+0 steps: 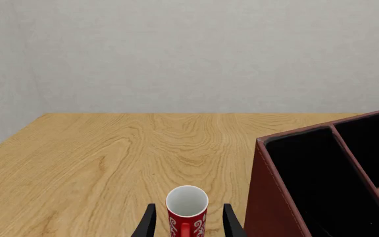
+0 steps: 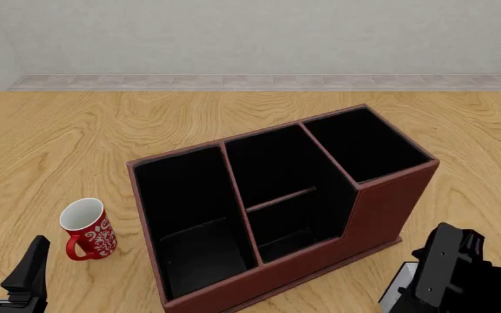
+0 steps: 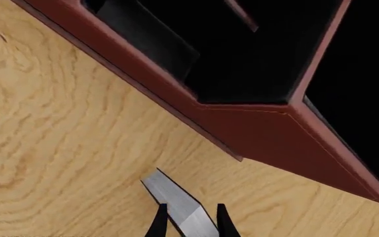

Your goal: Pick up the book and place it in the right compartment of the caddy.

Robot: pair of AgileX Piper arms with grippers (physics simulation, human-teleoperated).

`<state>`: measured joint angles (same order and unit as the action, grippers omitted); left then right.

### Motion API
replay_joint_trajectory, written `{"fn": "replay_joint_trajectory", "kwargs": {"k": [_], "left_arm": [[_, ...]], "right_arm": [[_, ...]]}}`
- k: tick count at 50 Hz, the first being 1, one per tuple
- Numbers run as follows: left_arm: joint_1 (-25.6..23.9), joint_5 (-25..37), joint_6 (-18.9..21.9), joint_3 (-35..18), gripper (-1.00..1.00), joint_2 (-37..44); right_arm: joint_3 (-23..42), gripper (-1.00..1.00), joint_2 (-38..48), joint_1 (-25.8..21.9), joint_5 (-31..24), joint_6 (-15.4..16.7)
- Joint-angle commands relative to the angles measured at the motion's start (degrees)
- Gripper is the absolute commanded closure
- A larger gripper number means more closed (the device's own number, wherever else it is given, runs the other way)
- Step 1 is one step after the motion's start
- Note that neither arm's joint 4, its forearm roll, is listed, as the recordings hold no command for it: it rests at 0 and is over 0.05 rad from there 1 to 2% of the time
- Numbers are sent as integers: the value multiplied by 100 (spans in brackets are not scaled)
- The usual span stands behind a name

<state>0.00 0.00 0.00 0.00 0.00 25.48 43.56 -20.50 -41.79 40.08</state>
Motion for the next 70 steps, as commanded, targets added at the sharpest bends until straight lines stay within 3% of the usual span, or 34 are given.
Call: {"fn": "replay_joint_trajectory", "kwargs": {"k": [1,8,14,17,18,24,47,70], "left_arm": [[0,0,0,0,-100,0],[0,0,0,0,-100,0],[0,0,0,0,-100,0],[0,0,0,0,-100,0],[0,0,0,0,-100,0],[0,0,0,0,-100,0],[0,0,0,0,-100,0],[0,0,0,0,-100,0]], "right_arm": [[-139,100,173,-6,-136,-371],[-127,100,7,-287,-210,-579],[43,100,-416,-979,-473,-1223],[118,100,-489,-1171,-535,-1285],[195,100,-570,-1350,-607,-1496],[556,100,-794,-1885,-814,-1791],[1198,100,-776,-2118,-769,-2014],[2319,100,-742,-2305,-873,-2601]]}}
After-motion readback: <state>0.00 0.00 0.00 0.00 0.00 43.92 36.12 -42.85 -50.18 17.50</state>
